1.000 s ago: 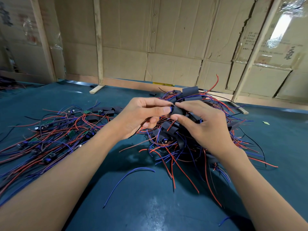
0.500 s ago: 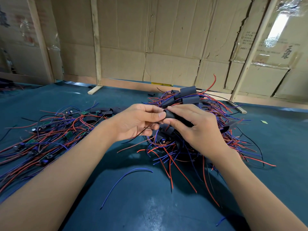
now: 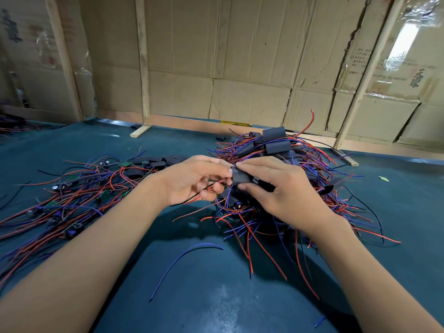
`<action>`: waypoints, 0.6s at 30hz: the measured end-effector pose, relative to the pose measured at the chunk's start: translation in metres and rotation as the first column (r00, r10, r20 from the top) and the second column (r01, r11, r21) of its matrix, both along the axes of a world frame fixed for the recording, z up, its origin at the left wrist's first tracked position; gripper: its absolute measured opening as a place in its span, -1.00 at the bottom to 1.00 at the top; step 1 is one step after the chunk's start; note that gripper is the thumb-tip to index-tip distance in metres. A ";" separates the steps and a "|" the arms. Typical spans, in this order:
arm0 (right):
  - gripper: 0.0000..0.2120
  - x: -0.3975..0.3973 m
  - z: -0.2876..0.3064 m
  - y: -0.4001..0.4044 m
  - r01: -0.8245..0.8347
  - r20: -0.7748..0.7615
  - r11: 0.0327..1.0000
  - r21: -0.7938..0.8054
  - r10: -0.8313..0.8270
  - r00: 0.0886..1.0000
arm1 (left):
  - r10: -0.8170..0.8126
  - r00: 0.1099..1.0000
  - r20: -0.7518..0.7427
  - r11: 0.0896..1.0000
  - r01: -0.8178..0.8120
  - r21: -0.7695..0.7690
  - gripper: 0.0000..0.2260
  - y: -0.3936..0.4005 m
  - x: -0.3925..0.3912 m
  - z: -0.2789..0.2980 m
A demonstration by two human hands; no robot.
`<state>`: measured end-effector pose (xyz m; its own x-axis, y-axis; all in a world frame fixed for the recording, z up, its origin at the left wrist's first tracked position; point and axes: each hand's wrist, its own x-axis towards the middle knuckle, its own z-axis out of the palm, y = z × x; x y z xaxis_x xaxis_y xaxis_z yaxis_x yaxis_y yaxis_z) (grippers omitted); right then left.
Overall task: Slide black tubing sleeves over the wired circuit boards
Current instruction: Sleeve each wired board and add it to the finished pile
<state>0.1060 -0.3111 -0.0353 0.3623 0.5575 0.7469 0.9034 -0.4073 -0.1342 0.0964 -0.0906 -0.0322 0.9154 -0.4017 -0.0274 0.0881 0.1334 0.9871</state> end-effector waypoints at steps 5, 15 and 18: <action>-0.70 0.005 0.005 -0.008 0.115 0.184 0.982 0.147 -0.142 0.973 | 0.293 0.954 0.061 0.956 -0.295 0.014 -0.81 0.011 0.010 0.007; -0.73 0.015 0.018 -0.034 0.383 0.314 0.808 0.449 -0.543 0.779 | 0.060 0.821 0.567 -0.225 -0.543 0.809 -0.68 0.070 0.029 -0.038; -0.65 0.016 0.015 -0.034 0.543 0.149 0.789 0.287 -0.597 0.788 | 0.074 0.814 0.576 -0.163 -0.560 0.812 -0.76 0.066 0.029 -0.035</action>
<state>0.1223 -0.3452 -0.0203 0.3721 0.1152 0.9210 0.5301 -0.8409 -0.1090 0.1256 -0.0243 -0.0668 0.9657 0.1608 0.2040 0.1497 -0.9863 0.0690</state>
